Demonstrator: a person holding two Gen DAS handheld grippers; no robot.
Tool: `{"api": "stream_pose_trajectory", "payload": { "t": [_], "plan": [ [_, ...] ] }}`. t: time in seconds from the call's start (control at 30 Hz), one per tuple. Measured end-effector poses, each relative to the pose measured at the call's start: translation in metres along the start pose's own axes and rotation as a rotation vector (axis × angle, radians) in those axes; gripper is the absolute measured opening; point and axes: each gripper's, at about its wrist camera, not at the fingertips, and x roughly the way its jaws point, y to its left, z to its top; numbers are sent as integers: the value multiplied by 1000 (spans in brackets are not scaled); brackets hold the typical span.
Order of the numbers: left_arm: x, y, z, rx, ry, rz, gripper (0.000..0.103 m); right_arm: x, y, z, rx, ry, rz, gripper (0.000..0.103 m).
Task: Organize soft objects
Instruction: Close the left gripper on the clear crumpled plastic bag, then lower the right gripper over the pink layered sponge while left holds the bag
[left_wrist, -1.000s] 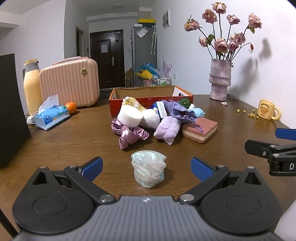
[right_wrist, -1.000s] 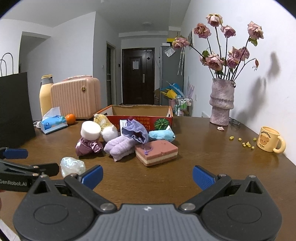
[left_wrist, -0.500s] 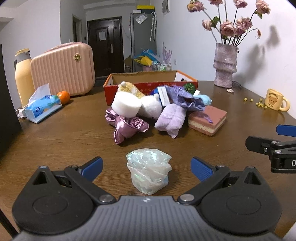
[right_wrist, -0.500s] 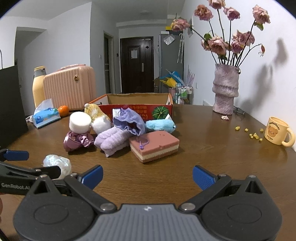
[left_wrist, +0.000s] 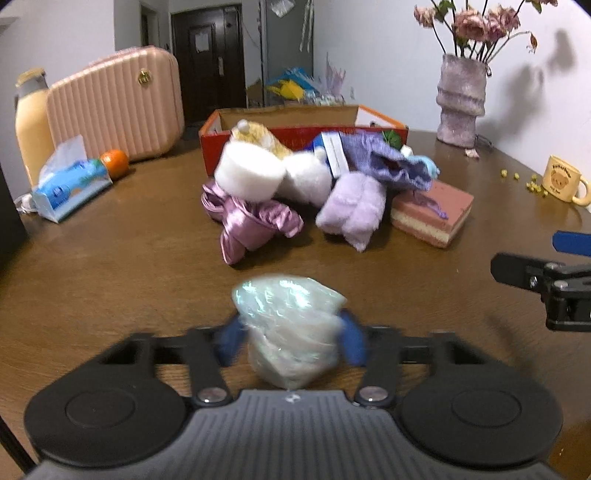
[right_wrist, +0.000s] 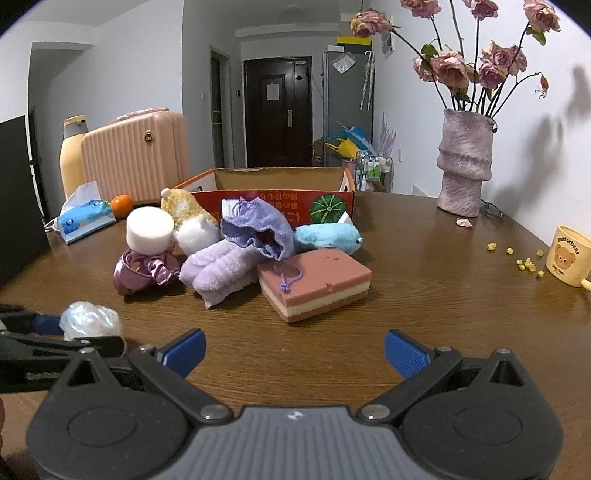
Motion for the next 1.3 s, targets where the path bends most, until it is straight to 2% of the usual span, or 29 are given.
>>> {"api": "stream_pose_trajectory", "payload": {
  "t": [0.1, 0.37, 0.8, 1.3],
  "plan": [
    [5, 2, -1, -4, 21, -13, 42, 3, 1, 1, -4, 5, 1, 103],
    [2, 3, 5, 18, -7, -8, 42, 10, 0, 3, -20, 10, -12, 103],
    [2, 4, 34, 62, -76, -17, 42, 30, -3, 14, -79, 15, -53, 103],
    [21, 8, 55, 33, -103, -9, 42, 69, -16, 40, -121, 12, -62, 103]
  ]
}}
